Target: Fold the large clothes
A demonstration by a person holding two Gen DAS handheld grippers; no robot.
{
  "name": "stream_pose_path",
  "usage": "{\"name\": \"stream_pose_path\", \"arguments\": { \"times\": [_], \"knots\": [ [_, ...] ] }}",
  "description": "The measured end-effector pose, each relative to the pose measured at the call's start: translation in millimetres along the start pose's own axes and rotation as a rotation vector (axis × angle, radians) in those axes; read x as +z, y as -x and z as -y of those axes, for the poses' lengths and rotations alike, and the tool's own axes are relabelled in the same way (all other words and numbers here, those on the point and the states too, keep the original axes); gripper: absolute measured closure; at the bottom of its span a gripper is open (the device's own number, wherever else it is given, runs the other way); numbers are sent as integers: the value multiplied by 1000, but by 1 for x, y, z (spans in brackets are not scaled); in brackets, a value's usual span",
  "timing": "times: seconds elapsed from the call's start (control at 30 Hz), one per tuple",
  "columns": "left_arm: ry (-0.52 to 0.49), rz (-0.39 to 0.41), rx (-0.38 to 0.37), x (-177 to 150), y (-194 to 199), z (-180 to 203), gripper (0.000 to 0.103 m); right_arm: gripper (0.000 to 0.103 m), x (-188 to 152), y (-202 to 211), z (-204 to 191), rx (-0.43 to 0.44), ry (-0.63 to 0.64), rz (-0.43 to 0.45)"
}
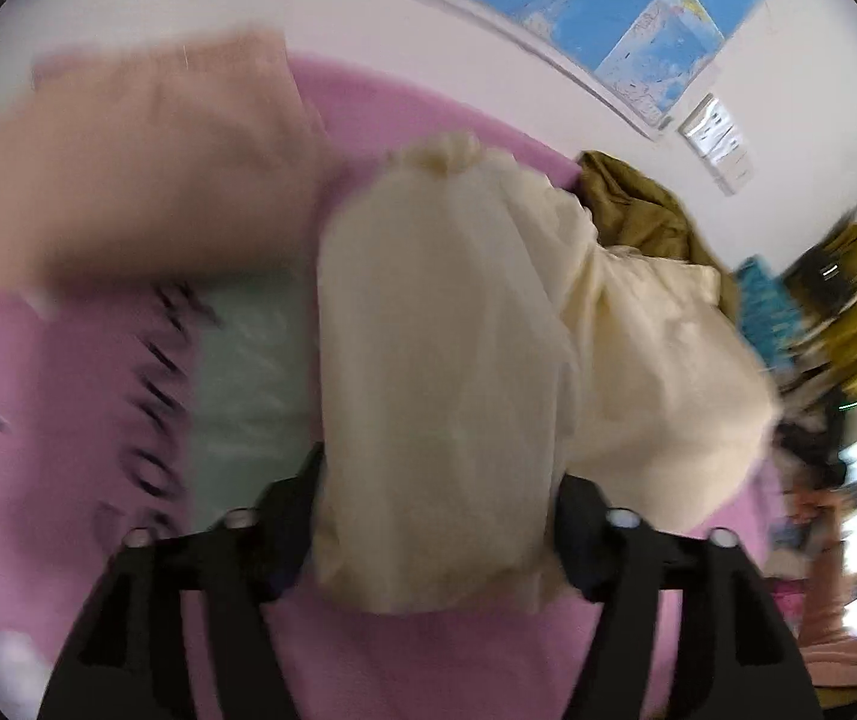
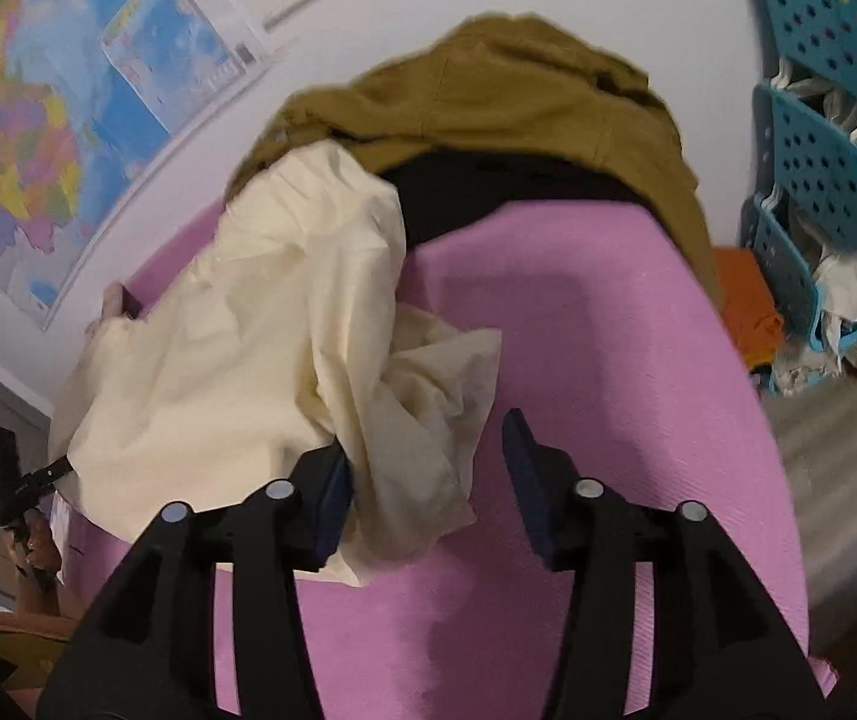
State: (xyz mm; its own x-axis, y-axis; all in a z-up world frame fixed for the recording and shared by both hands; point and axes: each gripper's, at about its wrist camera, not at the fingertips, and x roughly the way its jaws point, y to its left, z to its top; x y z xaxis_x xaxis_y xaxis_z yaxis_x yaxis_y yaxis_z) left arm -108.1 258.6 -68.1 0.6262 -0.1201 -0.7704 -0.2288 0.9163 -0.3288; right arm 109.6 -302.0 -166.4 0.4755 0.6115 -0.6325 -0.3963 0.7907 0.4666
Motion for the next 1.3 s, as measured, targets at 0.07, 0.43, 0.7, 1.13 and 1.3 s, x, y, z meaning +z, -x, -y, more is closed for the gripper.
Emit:
{"name": "stream_pose_path", "arguments": {
  "times": [0.07,0.43,0.7,1.13,1.3],
  "knots": [
    [-81,46,63,1,12,13,34,47,-1,16,-13,-3,58,72],
    [-82,24,117,8,-23,5,43,93,9,17,25,166,-37,126],
    [-112,63,239,5,-19,21,34,57,18,22,21,-44,-84,171],
    [-250,83,225,21,-38,44,28,85,6,-79,-132,14,396,45],
    [-198,46,273,27,-62,19,27,102,19,-104,-131,35,313,11]
  ]
}}
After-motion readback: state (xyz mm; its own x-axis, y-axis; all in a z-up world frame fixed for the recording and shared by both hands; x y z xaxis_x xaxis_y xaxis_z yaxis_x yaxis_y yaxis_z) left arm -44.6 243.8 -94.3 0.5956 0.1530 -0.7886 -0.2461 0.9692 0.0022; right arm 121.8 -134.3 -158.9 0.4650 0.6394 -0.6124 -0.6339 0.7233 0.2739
